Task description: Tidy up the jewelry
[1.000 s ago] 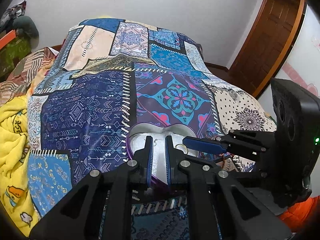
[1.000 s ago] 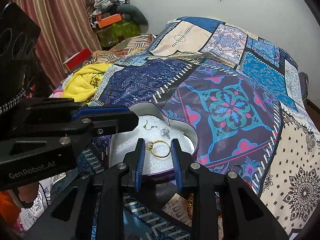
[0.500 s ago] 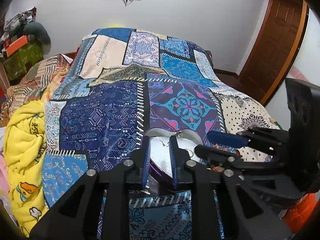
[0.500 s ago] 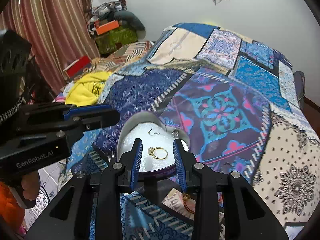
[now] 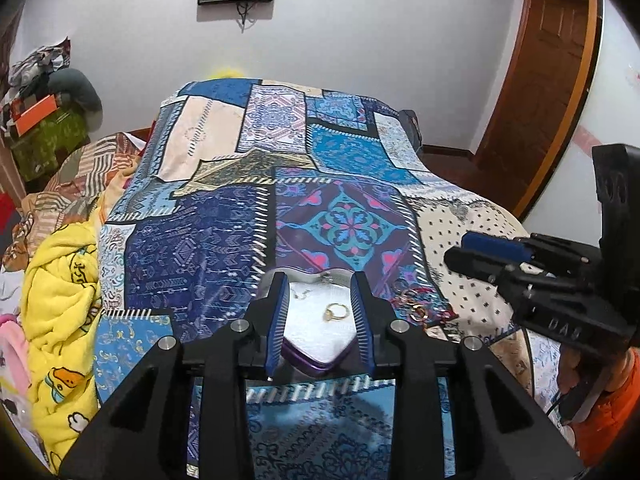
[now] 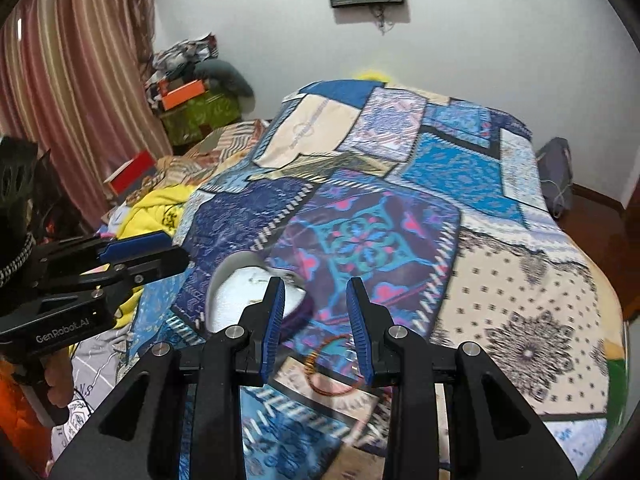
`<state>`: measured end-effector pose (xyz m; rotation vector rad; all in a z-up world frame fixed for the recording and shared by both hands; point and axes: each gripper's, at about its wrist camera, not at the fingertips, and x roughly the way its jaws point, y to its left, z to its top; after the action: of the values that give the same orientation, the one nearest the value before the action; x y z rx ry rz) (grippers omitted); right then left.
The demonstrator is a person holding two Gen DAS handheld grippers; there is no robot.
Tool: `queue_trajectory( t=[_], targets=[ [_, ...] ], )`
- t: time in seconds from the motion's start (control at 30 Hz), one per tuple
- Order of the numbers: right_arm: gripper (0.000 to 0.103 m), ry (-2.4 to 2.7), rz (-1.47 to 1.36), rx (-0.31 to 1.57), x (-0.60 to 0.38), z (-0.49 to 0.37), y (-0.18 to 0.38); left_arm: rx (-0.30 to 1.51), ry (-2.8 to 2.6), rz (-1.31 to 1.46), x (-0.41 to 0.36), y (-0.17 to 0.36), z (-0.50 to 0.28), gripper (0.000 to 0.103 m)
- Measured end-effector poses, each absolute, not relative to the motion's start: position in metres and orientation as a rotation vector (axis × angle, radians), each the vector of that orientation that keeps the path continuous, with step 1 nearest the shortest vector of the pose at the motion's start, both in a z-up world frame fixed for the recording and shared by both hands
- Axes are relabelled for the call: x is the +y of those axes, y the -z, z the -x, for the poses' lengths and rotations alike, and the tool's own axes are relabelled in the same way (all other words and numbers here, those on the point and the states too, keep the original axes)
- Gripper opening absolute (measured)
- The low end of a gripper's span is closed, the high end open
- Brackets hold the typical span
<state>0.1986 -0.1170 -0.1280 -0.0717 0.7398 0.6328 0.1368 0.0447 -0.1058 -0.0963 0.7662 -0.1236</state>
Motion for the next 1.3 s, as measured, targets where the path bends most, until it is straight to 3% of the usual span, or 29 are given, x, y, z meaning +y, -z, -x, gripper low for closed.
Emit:
queue_trajectory(
  t=[0.5,1.3],
  targets=[
    [0.029,-0.504,0.008,0.773,-0.191,-0.203,0.14,0.864,0.222,0.059,-0.015,0.135,-0.144,0.031],
    [0.029,-0.546,0.028,0.94,-0.195,-0.219,0.202,0.991,0.295,0.087,-0.05,0.193,-0.199,0.031]
  ],
)
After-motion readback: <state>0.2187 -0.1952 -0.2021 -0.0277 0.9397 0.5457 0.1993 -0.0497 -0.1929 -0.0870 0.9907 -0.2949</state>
